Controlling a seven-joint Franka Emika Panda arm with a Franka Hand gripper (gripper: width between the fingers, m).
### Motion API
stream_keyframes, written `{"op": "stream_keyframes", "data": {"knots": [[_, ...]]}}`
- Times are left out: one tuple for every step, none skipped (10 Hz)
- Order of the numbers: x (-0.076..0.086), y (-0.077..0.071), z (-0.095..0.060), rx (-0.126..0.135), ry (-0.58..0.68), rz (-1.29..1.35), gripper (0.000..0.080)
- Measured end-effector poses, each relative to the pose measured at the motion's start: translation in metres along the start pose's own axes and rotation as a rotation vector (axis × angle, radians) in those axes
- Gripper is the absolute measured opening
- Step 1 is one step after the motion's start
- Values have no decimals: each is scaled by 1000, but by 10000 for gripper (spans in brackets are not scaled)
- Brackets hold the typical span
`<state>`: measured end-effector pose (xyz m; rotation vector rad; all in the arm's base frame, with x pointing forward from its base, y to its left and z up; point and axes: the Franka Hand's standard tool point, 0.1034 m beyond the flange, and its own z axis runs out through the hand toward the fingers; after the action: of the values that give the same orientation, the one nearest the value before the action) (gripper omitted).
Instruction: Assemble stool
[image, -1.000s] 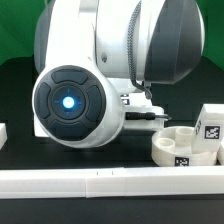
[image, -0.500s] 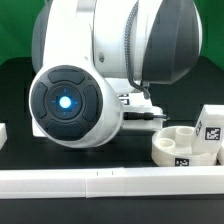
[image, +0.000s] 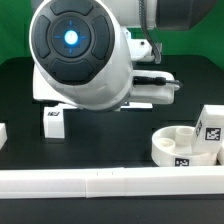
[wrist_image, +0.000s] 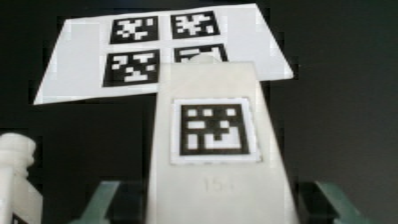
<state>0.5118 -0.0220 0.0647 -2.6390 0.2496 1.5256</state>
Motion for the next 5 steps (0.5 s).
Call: {"op": "stream_keyframes", "data": {"knots": [[0,0,1,0,0,0,337],[6,-1,-4,0,45,-2,337],[6,-1,-6,1,51,-1,337],[5,-5,-10,3,65,0,337],[8,-11,-30,6,168,-10,337]]}}
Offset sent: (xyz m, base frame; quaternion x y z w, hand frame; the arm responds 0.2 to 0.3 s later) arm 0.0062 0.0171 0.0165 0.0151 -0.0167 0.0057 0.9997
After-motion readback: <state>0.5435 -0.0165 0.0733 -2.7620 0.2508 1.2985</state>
